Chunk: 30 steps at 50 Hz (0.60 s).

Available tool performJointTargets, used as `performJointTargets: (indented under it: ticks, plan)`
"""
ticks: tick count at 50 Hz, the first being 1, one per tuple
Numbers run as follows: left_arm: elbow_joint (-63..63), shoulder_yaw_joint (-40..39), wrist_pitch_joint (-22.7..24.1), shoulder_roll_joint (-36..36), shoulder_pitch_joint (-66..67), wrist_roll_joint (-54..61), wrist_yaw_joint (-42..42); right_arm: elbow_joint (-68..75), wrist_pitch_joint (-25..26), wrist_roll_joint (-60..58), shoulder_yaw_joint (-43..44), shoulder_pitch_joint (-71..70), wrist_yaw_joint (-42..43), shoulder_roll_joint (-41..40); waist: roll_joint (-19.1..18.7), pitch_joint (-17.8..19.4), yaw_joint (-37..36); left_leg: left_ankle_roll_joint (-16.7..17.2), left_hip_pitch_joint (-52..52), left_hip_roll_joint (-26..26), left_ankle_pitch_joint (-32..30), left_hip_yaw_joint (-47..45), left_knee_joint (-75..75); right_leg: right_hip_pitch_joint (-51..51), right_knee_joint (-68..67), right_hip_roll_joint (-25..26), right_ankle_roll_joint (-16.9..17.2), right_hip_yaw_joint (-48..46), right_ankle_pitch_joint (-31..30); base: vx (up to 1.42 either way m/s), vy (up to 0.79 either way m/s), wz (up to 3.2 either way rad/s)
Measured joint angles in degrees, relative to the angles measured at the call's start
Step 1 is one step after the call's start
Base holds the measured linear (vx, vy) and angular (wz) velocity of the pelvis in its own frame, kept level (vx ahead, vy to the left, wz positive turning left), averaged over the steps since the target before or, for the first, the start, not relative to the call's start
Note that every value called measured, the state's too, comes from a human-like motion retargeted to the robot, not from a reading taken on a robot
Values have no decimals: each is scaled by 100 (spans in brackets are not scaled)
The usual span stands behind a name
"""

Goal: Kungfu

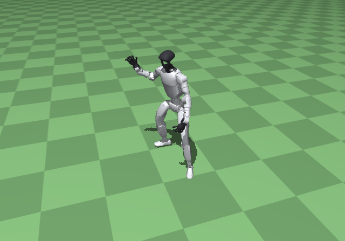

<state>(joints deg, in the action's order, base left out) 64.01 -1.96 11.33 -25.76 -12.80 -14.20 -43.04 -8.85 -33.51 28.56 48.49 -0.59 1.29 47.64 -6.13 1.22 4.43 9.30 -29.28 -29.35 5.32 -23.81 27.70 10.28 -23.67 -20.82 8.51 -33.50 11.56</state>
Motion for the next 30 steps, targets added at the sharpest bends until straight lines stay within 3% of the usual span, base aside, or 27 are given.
performJointTargets:
  ticks: [5,8,10,14,15,18,20,22,27,30]
  plan:
    - [399,-418,-475,-139,759,-1981,746,1772,417,179,-751,519,-1672,-1355,-155,-87,-526,-62,-872,383,91,876,492,-487,293,105,481,-226,-178,40,26,161]
    - [551,-574,-746,21,1072,-2896,1043,2802,878,820,-1288,742,-2469,-2537,-237,-230,-1241,-25,-1371,555,-22,1321,596,-760,516,382,649,-431,-347,29,24,190]
    - [663,-558,-895,130,1247,-3304,1110,3294,1019,1481,-1796,818,-2595,-3337,-219,-425,-1914,45,-1732,612,-125,1613,652,-838,660,697,649,-350,-410,15,-2,177]
    - [1094,-659,-989,153,1831,-4043,1270,3746,928,2615,-3194,157,-2286,-4421,200,-761,-3268,176,-2205,857,-307,2087,795,-1148,847,1307,649,-1,-396,29,-23,202]
    - [1203,-722,-1034,127,2043,-4241,1309,3771,966,2756,-3493,-231,-2246,-4531,340,-791,-3599,212,-2275,951,-341,2225,835,-1263,892,1430,649,41,-378,25,-38,180]
    - [1742,-882,-1239,202,2683,-4391,1440,3411,1695,3060,-3927,-2068,-2702,-4256,562,-506,-4228,337,-2332,1085,-412,2384,863,-1535,1010,1616,649,-39,-225,1,-33,123]
    - [2271,-1009,-1520,411,3119,-4409,1352,3069,2213,3365,-4068,-3329,-3092,-4054,580,-355,-4392,383,-2326,1170,-319,2337,891,-1660,1100,1569,649,-165,-60,0,2,57]
    - [2753,-1038,-1784,629,3648,-4508,1073,2809,2409,3803,-4210,-4350,-3422,-3941,716,-349,-4461,355,-2314,1281,-132,2159,945,-1749,1223,1377,649,-291,154,25,20,27]
    - [3302,-1071,-2153,1155,4701,-5032,79,3012,2527,3880,-4376,-5965,-3716,-3834,1227,-434,-4353,73,-2386,1323,113,1765,1005,-1708,1376,1167,649,-259,325,30,1,8]
    - [3339,-1007,-2213,1437,4636,-5240,-446,2945,2075,4180,-4320,-6299,-3389,-3800,1480,-360,-4307,-300,-2485,1115,312,1358,1150,-1665,1504,1130,649,-299,283,17,-22,3]
